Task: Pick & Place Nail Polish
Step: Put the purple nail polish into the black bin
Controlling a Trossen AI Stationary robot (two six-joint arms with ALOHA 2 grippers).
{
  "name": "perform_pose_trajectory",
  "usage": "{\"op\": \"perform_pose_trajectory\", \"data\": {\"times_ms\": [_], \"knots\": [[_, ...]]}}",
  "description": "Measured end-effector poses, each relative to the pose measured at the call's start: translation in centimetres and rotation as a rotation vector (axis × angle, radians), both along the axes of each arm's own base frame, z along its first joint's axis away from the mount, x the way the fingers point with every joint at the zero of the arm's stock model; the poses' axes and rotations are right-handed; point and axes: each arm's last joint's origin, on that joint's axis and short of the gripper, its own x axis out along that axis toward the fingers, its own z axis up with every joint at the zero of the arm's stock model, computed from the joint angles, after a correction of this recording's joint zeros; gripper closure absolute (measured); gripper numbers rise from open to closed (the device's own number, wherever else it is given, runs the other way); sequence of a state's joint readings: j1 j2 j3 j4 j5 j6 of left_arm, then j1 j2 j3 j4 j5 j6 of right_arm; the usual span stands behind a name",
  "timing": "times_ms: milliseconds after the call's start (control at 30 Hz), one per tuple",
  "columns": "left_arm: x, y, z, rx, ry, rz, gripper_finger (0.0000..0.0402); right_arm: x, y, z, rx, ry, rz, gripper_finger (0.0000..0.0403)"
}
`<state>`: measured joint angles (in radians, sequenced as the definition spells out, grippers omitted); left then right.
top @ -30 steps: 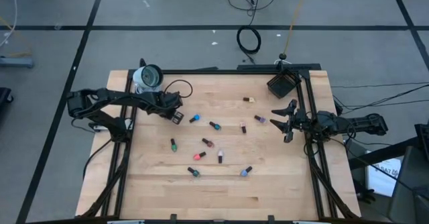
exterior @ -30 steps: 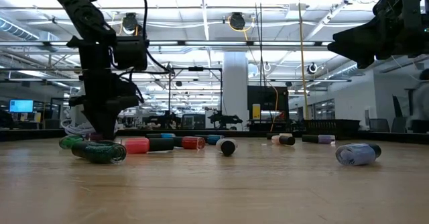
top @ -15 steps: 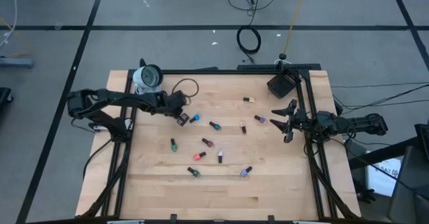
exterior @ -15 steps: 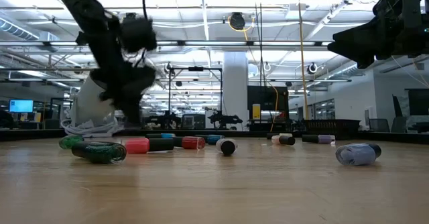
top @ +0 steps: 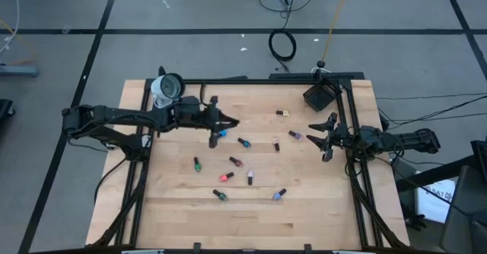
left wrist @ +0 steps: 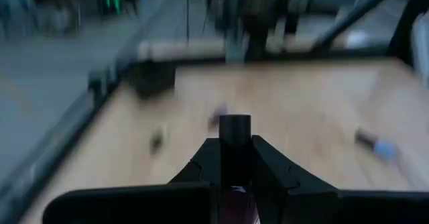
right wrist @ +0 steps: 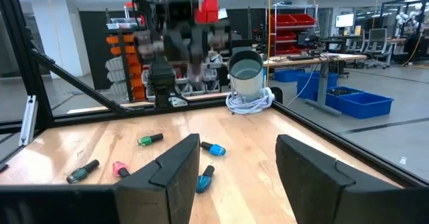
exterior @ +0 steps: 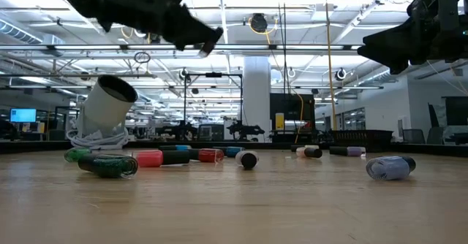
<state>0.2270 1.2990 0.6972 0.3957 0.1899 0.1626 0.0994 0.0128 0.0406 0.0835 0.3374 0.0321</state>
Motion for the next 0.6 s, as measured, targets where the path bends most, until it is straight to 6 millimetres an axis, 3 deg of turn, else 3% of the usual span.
{"op": "perform_pose_trajectory", "data": {"times_ms": [200,400,600], "knots": [[1.6,0.9,-0.9,-0.012,-0.096,0.015,0.0367,0.0,0.0,0.1,-0.022,-0.008,-0.003,0.0216],[3.5,1.1,-2.1,-0.025,-0.259,-0.096,0.0367,0.0,0.0,0.1,-0.022,-0.009,-0.003,0.0216],[4.4,2.3,-3.2,-0.096,-0.412,-0.127,0.0367,-0.1,0.0,0.6,0.062,-0.081,0.005,0.0216]]}}
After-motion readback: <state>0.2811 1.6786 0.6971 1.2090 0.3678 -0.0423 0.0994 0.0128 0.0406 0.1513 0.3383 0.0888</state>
